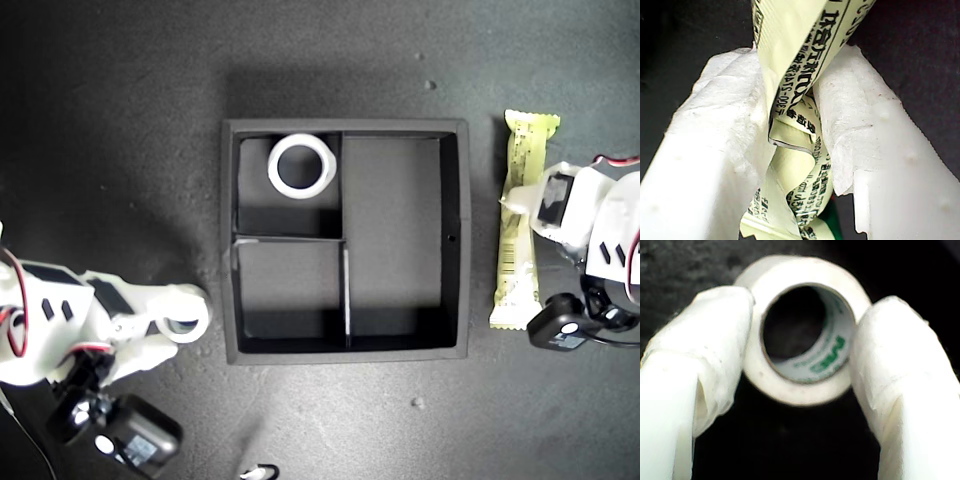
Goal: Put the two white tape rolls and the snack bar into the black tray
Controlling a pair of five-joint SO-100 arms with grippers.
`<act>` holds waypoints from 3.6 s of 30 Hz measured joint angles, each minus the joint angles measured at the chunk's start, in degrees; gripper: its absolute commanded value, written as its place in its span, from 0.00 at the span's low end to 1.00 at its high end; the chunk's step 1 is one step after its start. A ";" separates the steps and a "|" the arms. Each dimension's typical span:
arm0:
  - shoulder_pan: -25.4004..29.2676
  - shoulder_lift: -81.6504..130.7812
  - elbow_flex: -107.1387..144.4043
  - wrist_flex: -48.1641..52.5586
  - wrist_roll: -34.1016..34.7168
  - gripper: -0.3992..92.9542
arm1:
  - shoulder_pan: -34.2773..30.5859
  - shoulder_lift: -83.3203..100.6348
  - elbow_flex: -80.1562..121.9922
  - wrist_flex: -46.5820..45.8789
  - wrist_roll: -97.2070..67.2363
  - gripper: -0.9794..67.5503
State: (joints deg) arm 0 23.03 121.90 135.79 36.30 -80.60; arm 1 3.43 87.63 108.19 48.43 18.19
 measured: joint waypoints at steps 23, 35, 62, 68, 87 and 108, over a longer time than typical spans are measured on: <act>4.31 -3.25 0.00 0.00 -3.78 0.14 | 5.89 15.82 -26.46 34.28 66.97 0.01; 3.34 -5.45 -0.26 0.00 -2.20 0.14 | 4.13 19.69 -17.49 19.69 34.01 0.01; -4.57 -13.01 -13.71 10.55 4.39 0.01 | -2.64 2.81 -23.29 0.88 -13.27 0.01; -8.00 -8.17 -23.38 13.18 13.54 0.01 | -2.99 0.62 -20.39 -11.78 -14.68 0.01; -10.28 -29.62 -39.20 3.34 20.04 0.01 | -1.76 -4.75 -15.91 -18.63 -13.36 0.01; -7.56 -30.85 -46.41 16.79 17.40 0.09 | -0.09 -4.75 -16.79 -12.39 -13.36 0.40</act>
State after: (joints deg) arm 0 15.47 91.05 89.38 53.09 -63.19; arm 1 3.34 82.88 91.41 36.04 4.83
